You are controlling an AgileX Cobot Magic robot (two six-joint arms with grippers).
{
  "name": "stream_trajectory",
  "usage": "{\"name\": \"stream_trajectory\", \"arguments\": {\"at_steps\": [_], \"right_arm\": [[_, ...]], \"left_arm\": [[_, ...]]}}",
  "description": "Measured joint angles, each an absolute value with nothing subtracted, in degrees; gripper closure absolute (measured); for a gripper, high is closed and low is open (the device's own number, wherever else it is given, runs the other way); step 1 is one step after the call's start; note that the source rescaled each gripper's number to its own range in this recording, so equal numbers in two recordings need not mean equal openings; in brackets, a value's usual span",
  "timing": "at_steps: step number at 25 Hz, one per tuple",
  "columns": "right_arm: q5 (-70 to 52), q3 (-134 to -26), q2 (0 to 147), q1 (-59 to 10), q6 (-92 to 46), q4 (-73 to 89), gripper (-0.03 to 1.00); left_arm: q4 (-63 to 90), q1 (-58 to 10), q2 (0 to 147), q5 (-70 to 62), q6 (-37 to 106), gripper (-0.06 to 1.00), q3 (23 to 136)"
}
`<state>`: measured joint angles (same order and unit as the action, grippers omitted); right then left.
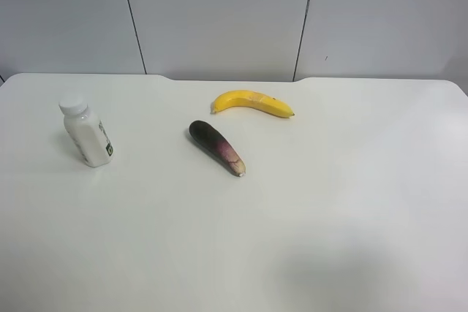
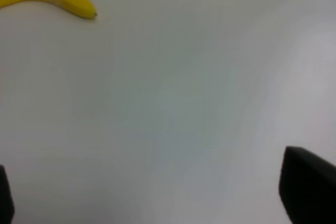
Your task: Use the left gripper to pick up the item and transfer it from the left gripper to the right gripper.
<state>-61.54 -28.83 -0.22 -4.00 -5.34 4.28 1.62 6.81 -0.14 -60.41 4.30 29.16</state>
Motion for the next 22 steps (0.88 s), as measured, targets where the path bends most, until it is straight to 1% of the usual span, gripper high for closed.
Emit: {"name": "stream_trajectory", "arguments": {"at_steps": [22], "right_arm": [[-61.5,-28.8,-0.2,-4.0,-5.3,4.3,-0.03]], "left_arm": [[1.6,6.8,0.1,-60.6,4.3,-0.05,29.2]]}}
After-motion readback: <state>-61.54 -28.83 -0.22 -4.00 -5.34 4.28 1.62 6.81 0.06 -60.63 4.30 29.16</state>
